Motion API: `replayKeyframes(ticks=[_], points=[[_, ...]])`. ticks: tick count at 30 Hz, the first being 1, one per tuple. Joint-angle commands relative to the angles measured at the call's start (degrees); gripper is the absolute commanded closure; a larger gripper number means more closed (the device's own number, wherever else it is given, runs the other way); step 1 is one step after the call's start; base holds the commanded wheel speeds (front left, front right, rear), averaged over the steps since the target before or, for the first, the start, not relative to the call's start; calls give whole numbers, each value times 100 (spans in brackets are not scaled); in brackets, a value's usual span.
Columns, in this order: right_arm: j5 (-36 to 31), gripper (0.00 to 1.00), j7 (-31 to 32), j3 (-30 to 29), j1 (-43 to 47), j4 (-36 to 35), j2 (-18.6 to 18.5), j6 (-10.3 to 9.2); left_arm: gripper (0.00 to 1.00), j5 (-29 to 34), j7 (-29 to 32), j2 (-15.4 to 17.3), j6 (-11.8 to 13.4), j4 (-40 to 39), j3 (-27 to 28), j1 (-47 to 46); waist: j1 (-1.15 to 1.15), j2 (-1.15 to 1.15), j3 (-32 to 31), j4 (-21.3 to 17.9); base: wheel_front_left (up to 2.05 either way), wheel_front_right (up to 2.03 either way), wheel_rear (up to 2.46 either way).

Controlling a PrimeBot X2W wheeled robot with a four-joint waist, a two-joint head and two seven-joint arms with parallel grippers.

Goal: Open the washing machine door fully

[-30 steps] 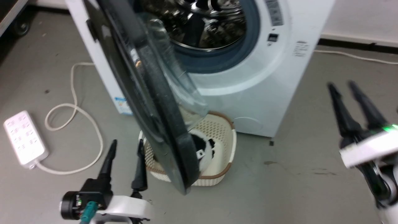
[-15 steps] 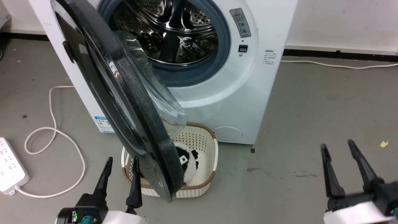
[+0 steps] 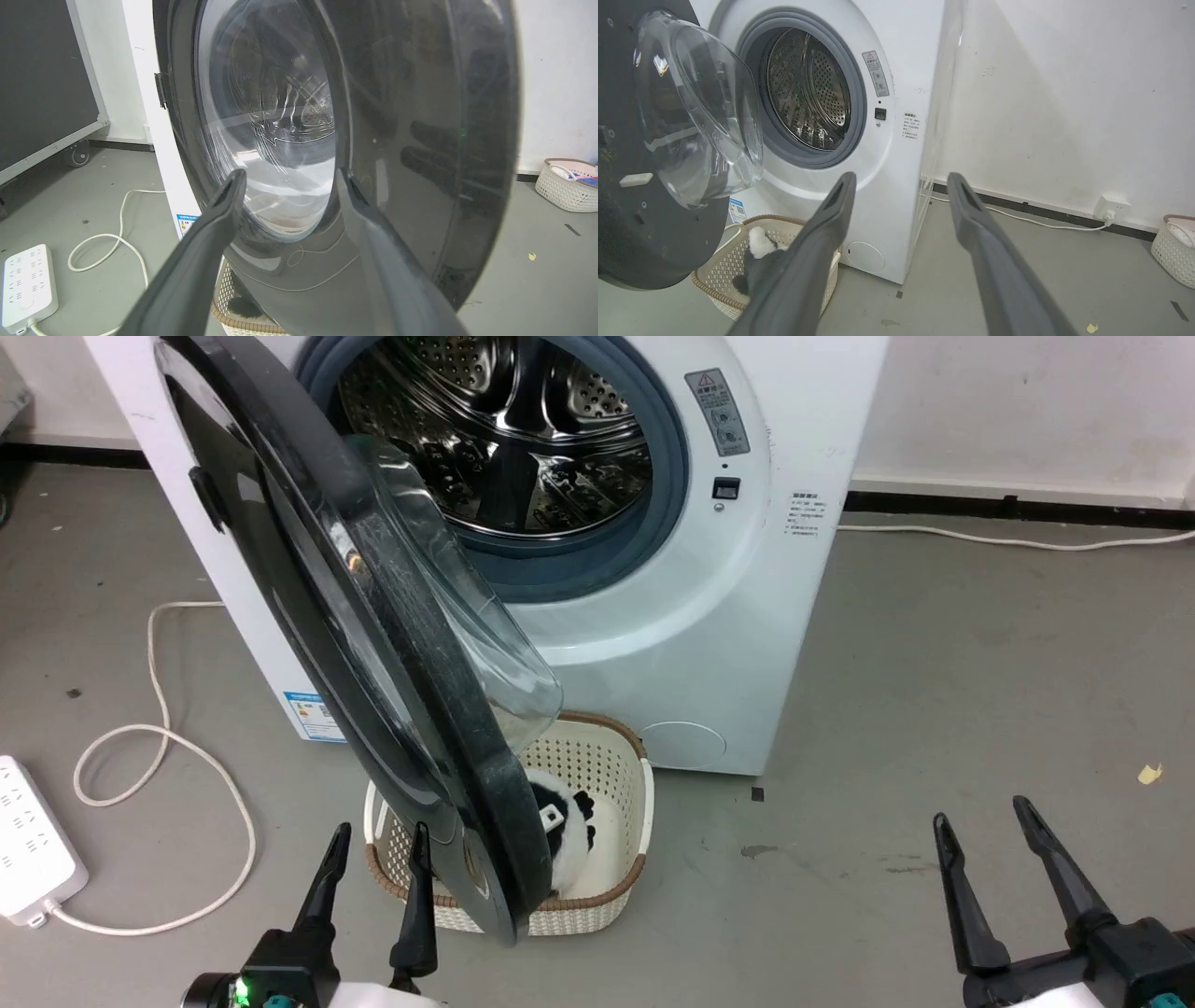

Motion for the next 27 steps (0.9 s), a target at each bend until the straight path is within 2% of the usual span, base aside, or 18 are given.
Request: replayKeyframes(ticks=[1,2,3,4,11,17,20,24,27], points=[[75,0,-25,21,97,-11,33,-5,32,-29,-30,9,29,-25,1,55,0,0,-3,17,0,0,0],[84,0,-25,29,95,-12,33,-5,67,-50,-30,9,2,-55,-6,45,0,0,-4,19,0,0,0],[84,0,-25,29,95,-12,33,-5,67,-50,-30,9,2,-55,-6,45,0,0,-4,19,0,0,0],[129,0,-25,34,83,-6,34,-5,100,-101,-30,9,-17,-107,2,36,0,0,0,19,0,0,0],[244,0,-25,37,15,18,34,-5,100,-328,-30,8,81,-494,205,-74,0,0,5,18,0,0,0],[297,0,-26,75,-42,26,34,-5,100,-781,-30,8,351,-1281,710,-494,0,0,28,7,0,0,0],[311,0,-26,104,-59,33,34,-5,100,-980,-30,8,404,-1791,1048,-846,0,0,25,-17,0,0,0],[295,0,-26,157,-67,60,34,-5,100,-1059,-30,8,331,-2598,1361,-1304,0,0,-2,-71,0,0,0],[325,0,-26,148,-62,60,34,-5,100,-942,-30,73,193,-3005,1295,-1474,0,0,-27,-105,0,0,0]])
